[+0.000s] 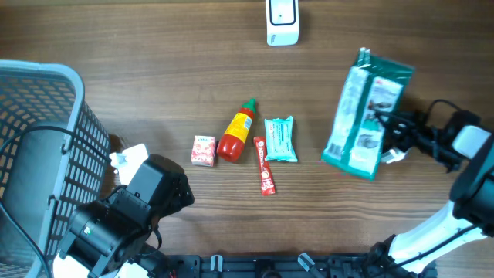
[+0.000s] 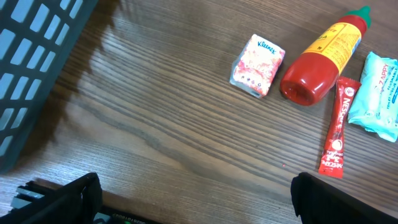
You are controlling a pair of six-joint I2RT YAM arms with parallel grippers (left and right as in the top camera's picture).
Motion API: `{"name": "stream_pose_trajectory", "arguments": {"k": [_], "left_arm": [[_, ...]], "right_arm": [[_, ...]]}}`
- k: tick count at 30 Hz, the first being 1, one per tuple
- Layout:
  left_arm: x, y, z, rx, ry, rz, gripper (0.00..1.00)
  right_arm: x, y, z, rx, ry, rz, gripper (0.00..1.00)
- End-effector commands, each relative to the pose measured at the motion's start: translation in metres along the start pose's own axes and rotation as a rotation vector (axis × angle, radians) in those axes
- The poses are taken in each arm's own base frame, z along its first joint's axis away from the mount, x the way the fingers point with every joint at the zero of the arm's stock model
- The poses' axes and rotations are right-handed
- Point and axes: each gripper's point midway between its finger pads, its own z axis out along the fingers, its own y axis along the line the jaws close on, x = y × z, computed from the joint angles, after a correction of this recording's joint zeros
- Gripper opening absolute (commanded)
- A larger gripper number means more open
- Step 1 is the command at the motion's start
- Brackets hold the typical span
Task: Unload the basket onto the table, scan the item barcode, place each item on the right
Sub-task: 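Carry the glove pack to the right side of the table, then lift the glove pack up toward the white scanner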
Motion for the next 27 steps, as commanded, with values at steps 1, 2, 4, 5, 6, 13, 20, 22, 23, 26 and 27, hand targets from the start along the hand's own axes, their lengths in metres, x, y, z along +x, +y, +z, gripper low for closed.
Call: {"name": "stream_pose_trajectory", "arguments": {"k": [1, 2, 4, 5, 6, 13, 20, 22, 23, 26, 27], "left_arm": [[-0.001, 0.001, -0.001, -0.003, -0.007, -0.016, 1.0], [-0.001, 0.001, -0.001, -0.003, -0.007, -0.016, 1.0], [-0.001, 0.001, -0.001, -0.003, -0.007, -0.016, 1.0], [-0.001, 0.001, -0.001, -0.002, -0.007, -0.016, 1.0], [-0.001, 0.001, -0.001, -0.003, -0.007, -0.016, 1.0], [-0.001, 0.001, -0.001, -0.003, -0.007, -0.016, 1.0], [-0.001, 0.001, -0.001, -0.003, -0.007, -0.016, 1.0], [-0.001, 0.001, -0.001, -0.003, -0.007, -0.016, 1.0], [-0.001, 0.001, -0.001, -0.003, -0.007, -0.016, 1.0], [-0.001, 0.001, -0.001, -0.003, -0.007, -0.016, 1.0], [-0.001, 0.001, -0.001, -0.003, -0.007, -0.016, 1.0]], "right_arm": [[-0.008, 0.013, -0.008, -0.059, -0.057, 0.005, 0.05], [-0.01, 0.014, -0.008, -0.065, -0.068, 0.001, 0.05], [-0.005, 0.015, -0.008, -0.057, -0.049, -0.035, 0.04], [0.002, 0.014, -0.008, -0.039, -0.016, -0.06, 0.04], [0.006, 0.012, -0.008, -0.026, 0.007, -0.072, 0.04], [0.064, -0.015, -0.008, 0.011, 0.053, -0.399, 0.04], [0.157, -0.131, 0.011, 0.012, -0.01, -1.118, 0.04], [0.167, -0.15, 0.025, -0.025, -0.06, -1.468, 0.05], [0.169, -0.153, 0.03, -0.044, -0.09, -1.635, 0.05], [0.161, -0.173, 0.063, 0.023, -0.135, -2.183, 0.05], [0.151, -0.182, 0.075, 0.092, -0.102, -2.293, 0.05]]}}
